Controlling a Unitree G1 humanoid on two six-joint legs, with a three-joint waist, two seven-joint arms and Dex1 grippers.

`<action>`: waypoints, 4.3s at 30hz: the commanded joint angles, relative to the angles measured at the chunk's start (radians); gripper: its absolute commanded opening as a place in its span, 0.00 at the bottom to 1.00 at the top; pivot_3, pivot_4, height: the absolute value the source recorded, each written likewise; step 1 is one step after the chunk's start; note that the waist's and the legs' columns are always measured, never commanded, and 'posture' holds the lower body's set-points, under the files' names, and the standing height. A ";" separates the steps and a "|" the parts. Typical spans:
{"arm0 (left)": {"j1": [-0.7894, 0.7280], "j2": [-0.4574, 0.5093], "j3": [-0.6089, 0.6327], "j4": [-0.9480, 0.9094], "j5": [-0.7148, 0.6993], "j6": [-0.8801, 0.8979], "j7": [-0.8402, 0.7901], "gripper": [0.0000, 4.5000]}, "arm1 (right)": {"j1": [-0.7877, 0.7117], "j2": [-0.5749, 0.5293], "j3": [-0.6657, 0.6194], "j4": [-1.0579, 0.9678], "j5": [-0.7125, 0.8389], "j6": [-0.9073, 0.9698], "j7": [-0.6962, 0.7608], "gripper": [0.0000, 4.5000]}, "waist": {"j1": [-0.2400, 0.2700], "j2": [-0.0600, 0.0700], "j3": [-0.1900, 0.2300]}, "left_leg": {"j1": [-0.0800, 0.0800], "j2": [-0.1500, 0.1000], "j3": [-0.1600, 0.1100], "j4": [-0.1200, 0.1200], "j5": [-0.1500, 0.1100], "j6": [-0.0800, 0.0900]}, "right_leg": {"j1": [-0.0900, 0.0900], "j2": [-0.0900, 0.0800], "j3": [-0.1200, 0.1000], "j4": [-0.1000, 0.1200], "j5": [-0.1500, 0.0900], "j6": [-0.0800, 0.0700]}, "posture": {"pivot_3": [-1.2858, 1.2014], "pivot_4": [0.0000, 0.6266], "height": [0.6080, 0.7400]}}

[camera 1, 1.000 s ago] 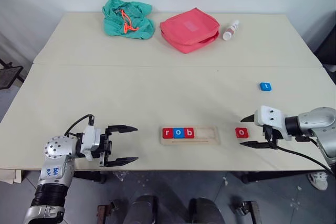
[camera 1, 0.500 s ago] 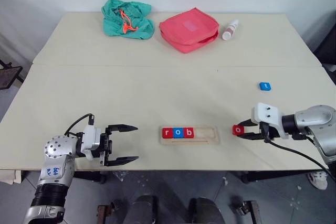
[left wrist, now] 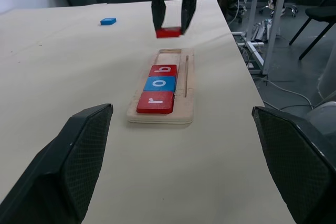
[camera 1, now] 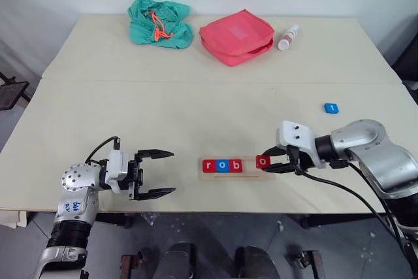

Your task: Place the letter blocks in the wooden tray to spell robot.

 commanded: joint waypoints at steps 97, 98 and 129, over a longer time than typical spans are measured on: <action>-0.030 0.009 0.005 0.022 -0.002 -0.020 -0.020 1.00 | -0.274 0.269 -0.522 1.198 -0.107 -0.488 -0.853 0.99 | -0.014 0.001 0.000 | 0.000 0.000 0.002 -0.002 0.000 0.000 | -0.002 0.000 0.000 0.002 0.000 0.000 | 0.52 0.24 1.00; -0.024 0.010 0.006 0.015 -0.003 -0.019 -0.015 1.00 | -0.287 0.272 -0.518 1.225 -0.109 -0.501 -0.849 0.99 | -0.014 0.001 0.000 | 0.000 0.000 0.002 -0.002 0.000 0.000 | -0.002 0.000 0.000 0.002 0.000 0.000 | 0.52 0.24 1.00; -0.002 0.009 0.005 -0.020 0.002 -0.015 0.034 1.00 | -0.406 0.318 -0.525 1.497 -0.118 -0.574 -0.854 0.35 | -0.027 0.001 0.000 | 0.000 0.001 0.002 -0.001 0.000 0.000 | -0.001 0.000 0.001 0.003 0.000 0.000 | 0.52 0.24 1.00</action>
